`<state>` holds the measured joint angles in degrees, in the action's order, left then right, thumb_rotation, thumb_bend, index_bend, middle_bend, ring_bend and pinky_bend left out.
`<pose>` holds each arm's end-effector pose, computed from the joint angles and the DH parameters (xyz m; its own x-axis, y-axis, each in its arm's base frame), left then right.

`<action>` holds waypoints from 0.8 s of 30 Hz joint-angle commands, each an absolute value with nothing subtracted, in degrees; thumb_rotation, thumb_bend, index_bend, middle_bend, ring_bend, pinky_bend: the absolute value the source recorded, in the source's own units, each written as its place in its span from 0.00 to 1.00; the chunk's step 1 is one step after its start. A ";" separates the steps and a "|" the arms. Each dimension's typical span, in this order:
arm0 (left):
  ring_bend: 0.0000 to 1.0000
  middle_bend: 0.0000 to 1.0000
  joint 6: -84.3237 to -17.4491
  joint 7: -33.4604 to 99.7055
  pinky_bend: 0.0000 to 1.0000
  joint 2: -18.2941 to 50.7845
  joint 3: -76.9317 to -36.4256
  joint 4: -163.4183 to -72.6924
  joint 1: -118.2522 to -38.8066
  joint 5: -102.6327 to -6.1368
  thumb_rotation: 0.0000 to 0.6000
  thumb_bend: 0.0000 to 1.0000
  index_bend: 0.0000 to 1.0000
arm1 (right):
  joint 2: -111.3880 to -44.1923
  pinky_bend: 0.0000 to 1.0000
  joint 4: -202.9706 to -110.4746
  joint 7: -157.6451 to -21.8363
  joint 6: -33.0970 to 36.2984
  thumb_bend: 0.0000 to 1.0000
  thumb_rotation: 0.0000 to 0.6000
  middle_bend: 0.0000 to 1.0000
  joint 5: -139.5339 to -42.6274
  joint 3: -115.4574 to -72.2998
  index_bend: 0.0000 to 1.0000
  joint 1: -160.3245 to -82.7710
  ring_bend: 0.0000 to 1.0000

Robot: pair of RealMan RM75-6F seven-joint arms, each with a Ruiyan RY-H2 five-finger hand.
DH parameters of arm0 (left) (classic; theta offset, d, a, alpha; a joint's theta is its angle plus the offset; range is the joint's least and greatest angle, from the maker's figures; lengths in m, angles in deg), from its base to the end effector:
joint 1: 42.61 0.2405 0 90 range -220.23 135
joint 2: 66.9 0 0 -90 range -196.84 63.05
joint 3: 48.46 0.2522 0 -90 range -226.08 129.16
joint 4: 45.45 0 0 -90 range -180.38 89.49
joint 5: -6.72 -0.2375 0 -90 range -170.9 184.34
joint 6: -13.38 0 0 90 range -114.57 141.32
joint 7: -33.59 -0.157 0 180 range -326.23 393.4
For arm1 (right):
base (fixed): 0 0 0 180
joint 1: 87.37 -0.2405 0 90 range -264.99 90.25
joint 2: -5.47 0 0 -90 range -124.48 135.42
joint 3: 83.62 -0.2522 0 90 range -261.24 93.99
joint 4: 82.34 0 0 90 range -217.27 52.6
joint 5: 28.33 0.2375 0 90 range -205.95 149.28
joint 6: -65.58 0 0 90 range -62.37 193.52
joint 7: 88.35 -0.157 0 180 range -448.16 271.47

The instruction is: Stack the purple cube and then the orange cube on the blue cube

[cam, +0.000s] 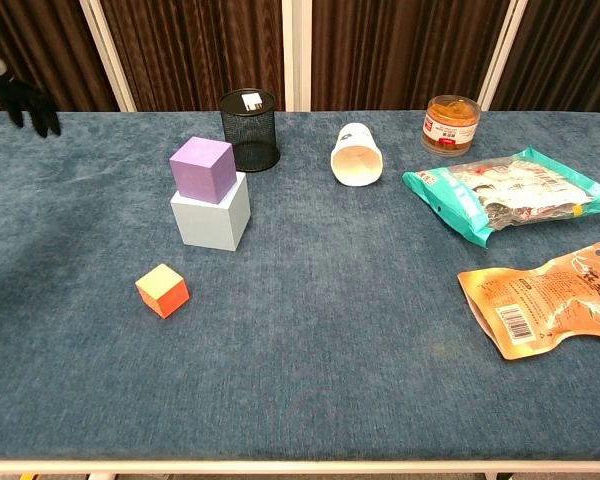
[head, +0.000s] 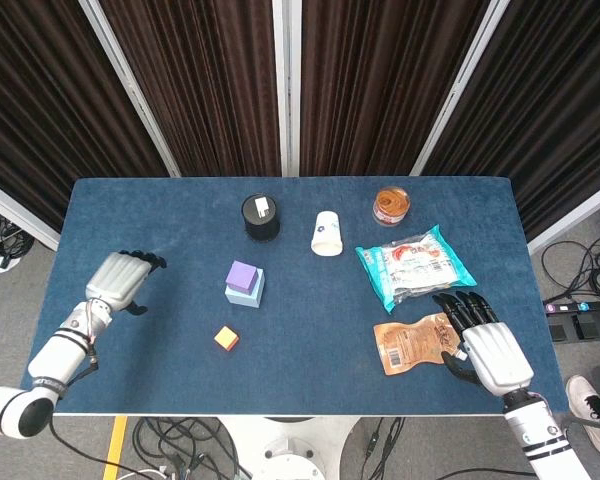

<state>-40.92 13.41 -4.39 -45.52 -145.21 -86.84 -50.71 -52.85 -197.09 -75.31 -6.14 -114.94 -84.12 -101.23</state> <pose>-0.2178 0.3377 0.0598 0.6300 0.3426 0.6970 0.7764 -0.2969 -0.5559 -0.2136 -0.2083 0.0905 0.3838 -0.2249 0.8956 -0.9126 -0.2405 0.3306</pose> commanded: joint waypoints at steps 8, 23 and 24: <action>0.36 0.45 -42.16 20.53 0.43 1.92 -41.39 -143.34 -83.04 -71.31 1.00 0.16 0.44 | -53.23 0.00 -196.96 -74.82 -5.86 0.29 1.00 0.08 -114.23 -84.23 0.00 -101.41 0.00; 0.37 0.46 -45.57 22.72 0.43 11.87 -42.32 -130.48 -84.95 -90.14 1.00 0.16 0.45 | -53.25 0.00 -197.04 -74.63 -5.30 0.29 1.00 0.08 -113.59 -84.30 0.00 -101.79 0.00; 0.37 0.46 -45.24 22.86 0.43 12.42 -42.51 -129.81 -85.11 -90.08 1.00 0.16 0.45 | -53.22 0.00 -197.06 -74.66 -5.32 0.29 1.00 0.08 -113.58 -84.30 0.00 -101.79 0.00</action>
<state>-45.73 22.55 11.49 -42.06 -130.81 -84.60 -89.82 -53.22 -197.05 -74.66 -5.32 -113.59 -84.30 -101.79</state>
